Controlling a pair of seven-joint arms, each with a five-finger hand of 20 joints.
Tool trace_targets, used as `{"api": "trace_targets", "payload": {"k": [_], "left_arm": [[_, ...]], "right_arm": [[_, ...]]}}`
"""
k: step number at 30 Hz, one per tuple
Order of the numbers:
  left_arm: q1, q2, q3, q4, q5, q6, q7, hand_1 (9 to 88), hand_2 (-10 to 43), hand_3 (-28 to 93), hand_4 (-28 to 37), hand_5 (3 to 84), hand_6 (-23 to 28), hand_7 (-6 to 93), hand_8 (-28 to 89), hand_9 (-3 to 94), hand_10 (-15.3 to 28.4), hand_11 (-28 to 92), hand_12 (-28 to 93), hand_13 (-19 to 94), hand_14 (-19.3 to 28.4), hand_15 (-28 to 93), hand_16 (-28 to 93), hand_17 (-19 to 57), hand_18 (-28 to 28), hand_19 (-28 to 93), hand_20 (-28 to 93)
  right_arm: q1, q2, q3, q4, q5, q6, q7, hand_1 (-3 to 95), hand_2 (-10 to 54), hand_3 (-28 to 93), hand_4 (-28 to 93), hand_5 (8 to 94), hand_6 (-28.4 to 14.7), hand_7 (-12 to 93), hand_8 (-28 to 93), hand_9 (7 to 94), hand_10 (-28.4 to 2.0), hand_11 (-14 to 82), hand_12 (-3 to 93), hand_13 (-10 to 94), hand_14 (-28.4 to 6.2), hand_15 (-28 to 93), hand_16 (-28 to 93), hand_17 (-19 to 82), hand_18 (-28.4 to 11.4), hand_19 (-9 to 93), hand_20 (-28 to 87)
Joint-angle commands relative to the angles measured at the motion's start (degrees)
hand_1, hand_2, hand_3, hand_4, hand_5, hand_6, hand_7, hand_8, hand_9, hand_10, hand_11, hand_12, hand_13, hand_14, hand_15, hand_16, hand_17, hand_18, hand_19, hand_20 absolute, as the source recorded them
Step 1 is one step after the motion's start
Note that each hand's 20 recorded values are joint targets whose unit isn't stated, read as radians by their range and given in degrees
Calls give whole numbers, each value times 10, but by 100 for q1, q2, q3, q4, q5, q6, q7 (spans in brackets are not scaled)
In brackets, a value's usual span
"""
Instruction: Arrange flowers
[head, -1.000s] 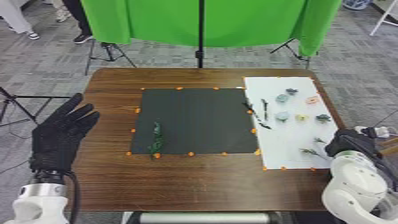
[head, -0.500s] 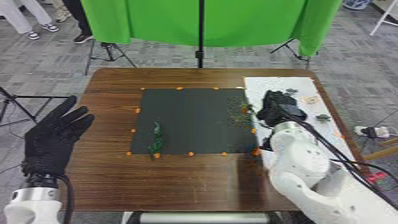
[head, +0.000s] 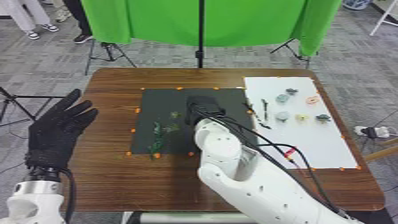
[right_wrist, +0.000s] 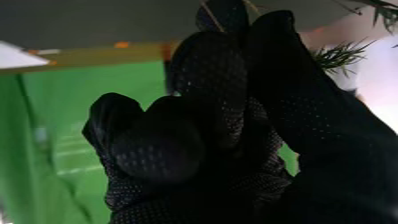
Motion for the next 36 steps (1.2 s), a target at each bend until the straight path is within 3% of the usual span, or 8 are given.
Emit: {"api": "trace_targets", "payload": {"k": [1,5,12,14,20,27,36], "left_arm": [[58,26,29,-29,25,7,-60,249,62,804,-228,401,103,120,-87,362,203,268,115,259,274,535,-84,-98,251,525,135],[41,46,21,-34,43,-1,-106,249,63,803,-227,402,104,121,-88,362,204,269,116,258,274,534,-83,-97,252,525,135],[-228,19,137,43,127,-128,-272,251,62,803,-226,402,104,121,-88,362,203,268,116,258,274,534,-83,-97,251,526,135],[-226,47,148,43,102,-99,-237,251,62,804,-225,403,105,121,-88,362,203,268,116,258,275,534,-83,-97,251,526,135],[-319,-25,190,81,162,-175,-385,252,62,804,-224,403,104,123,-88,362,204,269,116,258,273,535,-83,-97,251,525,135],[-338,11,230,96,145,-170,-340,253,63,804,-222,403,105,123,-88,362,204,269,116,259,274,535,-83,-97,251,525,136],[-379,8,258,122,154,-198,-390,254,64,803,-219,405,106,123,-88,362,203,270,116,258,274,536,-83,-97,251,525,136]], "right_arm": [[-166,11,-130,10,26,-585,170,489,-95,714,-283,937,-9,227,81,936,-118,505,228,870,-86,789,169,500,-262,932,566],[-131,-57,-256,52,-166,-626,51,464,-95,738,-283,937,-10,259,41,937,-119,520,220,877,-93,795,170,506,-269,932,582],[190,-124,-562,322,67,-568,451,442,-72,750,-275,937,-6,295,-63,937,-120,532,207,883,-94,794,170,510,-271,932,588],[189,-143,-581,298,145,-627,514,435,-62,753,-266,937,-5,309,-117,937,-120,535,203,885,-95,792,173,513,-274,932,591],[246,-120,-712,469,-97,-205,607,430,-33,745,-267,937,-3,324,-139,937,-123,542,193,894,-96,784,174,518,-277,932,592],[285,-143,-766,483,-16,-192,746,427,-18,743,-265,937,-1,327,-146,937,-123,546,184,907,-95,772,175,526,-280,932,586],[238,-174,-762,385,41,-223,677,360,0,723,-258,937,1,325,-156,937,-125,542,176,909,-96,761,183,528,-283,932,585]]}}
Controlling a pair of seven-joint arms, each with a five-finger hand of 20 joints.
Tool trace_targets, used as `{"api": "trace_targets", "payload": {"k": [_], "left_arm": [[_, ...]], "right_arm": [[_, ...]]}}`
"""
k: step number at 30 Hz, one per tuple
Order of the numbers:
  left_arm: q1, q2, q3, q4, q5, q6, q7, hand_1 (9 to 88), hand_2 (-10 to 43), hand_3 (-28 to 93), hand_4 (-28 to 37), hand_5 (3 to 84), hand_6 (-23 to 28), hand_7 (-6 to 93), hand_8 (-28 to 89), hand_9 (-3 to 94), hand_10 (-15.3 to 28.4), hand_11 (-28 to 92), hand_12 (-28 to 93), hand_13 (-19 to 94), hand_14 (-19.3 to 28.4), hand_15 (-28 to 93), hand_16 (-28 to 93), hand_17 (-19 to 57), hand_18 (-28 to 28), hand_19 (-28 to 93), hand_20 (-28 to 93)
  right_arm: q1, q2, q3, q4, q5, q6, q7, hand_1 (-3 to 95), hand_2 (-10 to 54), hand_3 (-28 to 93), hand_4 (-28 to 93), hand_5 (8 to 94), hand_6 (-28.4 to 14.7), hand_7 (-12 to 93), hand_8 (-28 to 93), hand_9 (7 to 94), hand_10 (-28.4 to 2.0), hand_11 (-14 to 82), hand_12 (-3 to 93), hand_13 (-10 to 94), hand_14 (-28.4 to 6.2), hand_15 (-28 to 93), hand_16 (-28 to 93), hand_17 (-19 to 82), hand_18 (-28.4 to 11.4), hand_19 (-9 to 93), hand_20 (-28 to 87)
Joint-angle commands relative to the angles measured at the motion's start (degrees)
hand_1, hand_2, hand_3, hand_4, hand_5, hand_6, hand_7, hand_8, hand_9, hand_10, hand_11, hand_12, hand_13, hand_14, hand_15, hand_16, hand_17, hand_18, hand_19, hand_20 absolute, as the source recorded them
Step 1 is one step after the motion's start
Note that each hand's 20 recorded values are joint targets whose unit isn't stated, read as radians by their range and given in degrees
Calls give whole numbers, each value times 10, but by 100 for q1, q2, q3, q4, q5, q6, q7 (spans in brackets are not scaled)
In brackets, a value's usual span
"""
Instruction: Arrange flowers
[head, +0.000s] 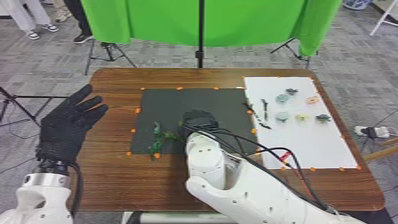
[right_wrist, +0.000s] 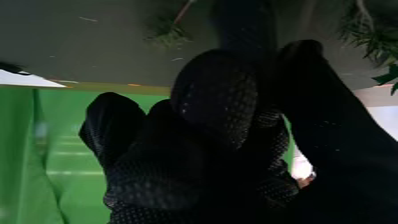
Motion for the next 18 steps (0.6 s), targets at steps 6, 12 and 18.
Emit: {"api": "trace_targets", "payload": {"k": [6,12,18], "left_arm": [[-27,-48,72,73,63,-108,-135,253,65,805,-219,407,107,121,-88,362,204,270,115,258,274,536,-84,-97,251,526,136],[189,-122,-83,-22,31,-17,-143,254,66,804,-218,409,108,120,-87,362,204,270,115,258,274,536,-84,-97,251,526,136],[177,-28,-113,11,-3,-6,15,254,66,803,-216,410,108,120,-87,363,204,271,116,258,273,535,-84,-97,251,527,137]], "right_arm": [[59,-11,-112,-133,-16,231,26,349,6,714,-260,937,0,301,-161,937,-126,534,173,909,-97,755,184,526,-284,932,580],[-200,132,352,-468,-1028,231,-532,336,-5,706,-257,937,-4,283,-149,937,-124,531,177,904,-95,759,185,525,-284,932,578],[186,666,684,-856,-841,886,-453,318,-7,695,-249,937,-15,230,-139,937,-127,490,192,882,-101,759,187,503,-284,932,566]]}}
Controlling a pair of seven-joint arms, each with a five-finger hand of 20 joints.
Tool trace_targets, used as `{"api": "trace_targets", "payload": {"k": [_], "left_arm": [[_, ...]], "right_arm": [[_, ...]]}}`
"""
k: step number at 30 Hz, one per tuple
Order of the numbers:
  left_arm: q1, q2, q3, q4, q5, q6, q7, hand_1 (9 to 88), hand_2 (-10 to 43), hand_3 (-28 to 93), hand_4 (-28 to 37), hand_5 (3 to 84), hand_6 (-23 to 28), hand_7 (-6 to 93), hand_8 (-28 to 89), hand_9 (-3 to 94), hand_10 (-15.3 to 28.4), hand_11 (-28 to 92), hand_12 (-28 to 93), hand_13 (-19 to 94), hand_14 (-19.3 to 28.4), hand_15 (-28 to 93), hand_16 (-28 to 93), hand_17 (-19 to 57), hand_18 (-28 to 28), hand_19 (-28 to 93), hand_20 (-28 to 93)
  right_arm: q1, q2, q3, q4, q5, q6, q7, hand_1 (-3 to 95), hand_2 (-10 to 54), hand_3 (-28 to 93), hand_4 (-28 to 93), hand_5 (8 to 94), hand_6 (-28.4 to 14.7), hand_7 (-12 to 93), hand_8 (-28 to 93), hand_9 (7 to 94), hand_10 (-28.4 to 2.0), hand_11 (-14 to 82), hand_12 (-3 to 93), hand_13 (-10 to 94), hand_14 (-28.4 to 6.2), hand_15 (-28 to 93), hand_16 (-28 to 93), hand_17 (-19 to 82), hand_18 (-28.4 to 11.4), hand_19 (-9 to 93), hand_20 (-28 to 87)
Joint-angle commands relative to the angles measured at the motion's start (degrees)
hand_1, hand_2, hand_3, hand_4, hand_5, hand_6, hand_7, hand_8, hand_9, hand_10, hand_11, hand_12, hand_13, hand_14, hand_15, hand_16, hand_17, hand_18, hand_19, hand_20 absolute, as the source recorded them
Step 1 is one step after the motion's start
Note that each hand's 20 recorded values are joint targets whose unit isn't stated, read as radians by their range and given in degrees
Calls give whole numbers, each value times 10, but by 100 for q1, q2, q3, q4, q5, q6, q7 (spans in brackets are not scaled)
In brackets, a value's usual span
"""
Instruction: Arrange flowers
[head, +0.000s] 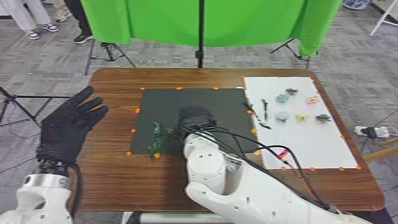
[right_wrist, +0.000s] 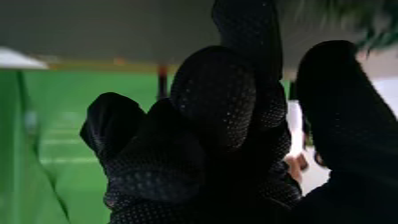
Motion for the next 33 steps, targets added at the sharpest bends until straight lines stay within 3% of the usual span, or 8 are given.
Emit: {"api": "trace_targets", "payload": {"k": [1,4,5,8,12,20,28,33], "left_arm": [[123,12,-45,18,-45,69,78,254,66,803,-216,410,108,120,-87,363,204,271,116,258,273,535,-84,-97,251,527,136],[204,6,-32,9,-67,75,155,254,66,802,-218,409,108,121,-87,363,204,272,116,258,274,536,-84,-97,251,527,136],[191,-19,-11,24,-50,64,110,254,66,802,-218,410,108,121,-87,363,204,272,116,258,273,536,-84,-97,251,527,136],[285,-46,2,14,-68,66,171,254,66,801,-219,410,109,121,-87,363,204,272,115,257,273,536,-84,-97,251,527,136],[378,-50,7,2,-101,107,238,254,66,802,-219,410,109,121,-87,363,204,272,115,257,273,535,-84,-97,251,527,136],[312,-51,65,23,-81,53,229,254,65,802,-219,410,108,122,-87,364,206,273,115,257,272,536,-84,-97,251,527,136],[292,-37,96,34,-93,62,260,252,66,803,-219,413,110,123,-88,367,207,275,115,258,273,537,-85,-98,251,527,135],[284,-96,80,38,-74,30,219,253,66,802,-220,413,109,123,-88,368,207,275,115,258,273,538,-85,-98,250,527,135]], "right_arm": [[163,626,888,-581,-440,628,-220,316,-5,690,-245,936,-17,209,-130,937,-128,474,202,877,-102,756,185,498,-284,932,553],[67,910,1349,-825,-149,303,-108,308,4,684,-236,869,-37,158,-110,897,-146,430,214,830,-115,736,174,442,-284,932,462],[-13,1043,1513,-911,58,235,35,307,5,684,-235,850,-41,155,-108,884,-150,430,214,819,-117,736,171,434,-284,932,449],[-221,1349,1999,-999,771,342,436,299,5,692,-228,691,-85,123,-103,766,-199,446,198,735,-143,757,143,386,-284,932,363],[-377,1664,2242,-799,1029,132,688,291,-1,701,-231,582,-124,93,-99,682,-234,449,177,679,-164,764,111,352,-284,929,278],[-292,1786,1900,-155,1413,-15,1004,289,-15,700,-234,575,-152,76,-98,678,-231,441,173,678,-167,767,108,349,-284,932,259],[-39,1556,1568,391,1491,-93,1040,285,-32,702,-243,575,-153,75,-95,667,-231,454,176,674,-163,778,112,347,-284,932,273],[186,1494,1198,651,1486,-175,1112,287,-45,700,-245,569,-139,82,-94,660,-230,464,178,671,-162,783,113,347,-284,932,278]]}}
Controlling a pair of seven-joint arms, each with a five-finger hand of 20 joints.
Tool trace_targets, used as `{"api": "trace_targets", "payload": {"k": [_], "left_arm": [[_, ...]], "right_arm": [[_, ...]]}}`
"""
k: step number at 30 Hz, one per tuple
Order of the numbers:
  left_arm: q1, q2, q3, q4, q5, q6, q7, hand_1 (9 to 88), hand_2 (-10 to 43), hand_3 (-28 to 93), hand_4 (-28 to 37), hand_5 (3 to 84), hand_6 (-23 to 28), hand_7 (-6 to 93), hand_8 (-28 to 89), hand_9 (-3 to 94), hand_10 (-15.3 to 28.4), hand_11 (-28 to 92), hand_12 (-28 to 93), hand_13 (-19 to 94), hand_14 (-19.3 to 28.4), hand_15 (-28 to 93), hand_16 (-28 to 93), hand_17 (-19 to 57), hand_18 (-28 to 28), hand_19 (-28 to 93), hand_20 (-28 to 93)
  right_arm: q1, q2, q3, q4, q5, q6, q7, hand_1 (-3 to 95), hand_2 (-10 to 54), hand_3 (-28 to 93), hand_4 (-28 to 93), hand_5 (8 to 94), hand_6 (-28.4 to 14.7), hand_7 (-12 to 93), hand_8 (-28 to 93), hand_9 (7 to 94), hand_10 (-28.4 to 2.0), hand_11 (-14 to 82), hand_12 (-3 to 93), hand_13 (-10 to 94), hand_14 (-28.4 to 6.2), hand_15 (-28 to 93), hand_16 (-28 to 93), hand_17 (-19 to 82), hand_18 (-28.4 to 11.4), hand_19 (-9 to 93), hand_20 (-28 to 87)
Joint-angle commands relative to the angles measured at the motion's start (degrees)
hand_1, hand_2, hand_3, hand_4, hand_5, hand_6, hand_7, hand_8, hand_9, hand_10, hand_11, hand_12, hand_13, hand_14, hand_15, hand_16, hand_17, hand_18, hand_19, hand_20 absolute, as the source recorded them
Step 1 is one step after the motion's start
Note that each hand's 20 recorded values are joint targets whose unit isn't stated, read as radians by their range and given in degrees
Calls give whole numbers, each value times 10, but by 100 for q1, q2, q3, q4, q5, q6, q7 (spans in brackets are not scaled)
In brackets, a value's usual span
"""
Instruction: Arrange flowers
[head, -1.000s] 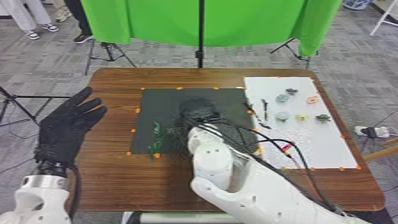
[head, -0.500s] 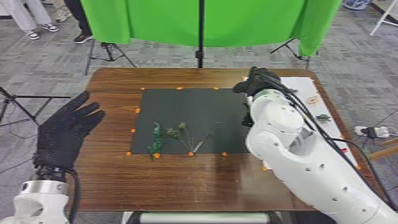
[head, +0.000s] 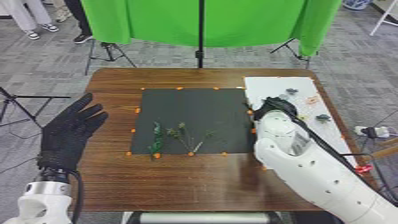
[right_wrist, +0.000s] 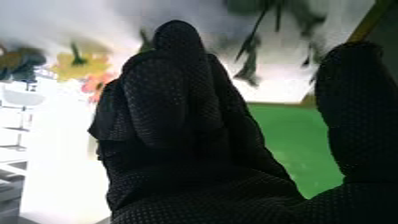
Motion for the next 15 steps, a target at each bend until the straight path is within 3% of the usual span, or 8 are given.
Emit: {"api": "trace_targets", "payload": {"k": [1,8,9,15], "left_arm": [[45,-87,1,33,-11,-15,-39,253,66,803,-220,413,110,123,-89,369,207,275,115,258,273,538,-85,-97,250,527,135],[-7,-135,15,47,9,-39,-91,253,66,803,-219,414,111,122,-88,370,208,276,115,257,274,538,-85,-98,250,527,136],[-28,-166,3,54,29,-61,-151,253,67,802,-220,415,111,123,-88,370,208,276,115,257,275,538,-85,-97,250,527,135],[-44,-135,27,65,-7,-41,-94,253,69,802,-219,415,111,123,-88,370,208,277,114,257,274,538,-86,-97,251,527,135]], "right_arm": [[315,-214,-464,328,-83,-153,92,291,-50,699,-245,570,-134,85,-95,658,-229,469,179,672,-161,785,114,347,-284,932,279],[399,-257,-966,764,-160,127,182,383,-95,715,-268,662,-54,136,-115,717,-188,496,189,713,-138,787,125,373,-284,932,321],[321,-293,-912,808,-141,136,176,403,-95,720,-276,697,-41,146,-118,738,-173,495,191,724,-129,784,129,380,-284,932,332],[71,-302,-845,957,19,478,164,581,-95,627,-282,891,-9,178,51,901,-100,382,263,791,-83,771,168,417,-265,932,410]]}}
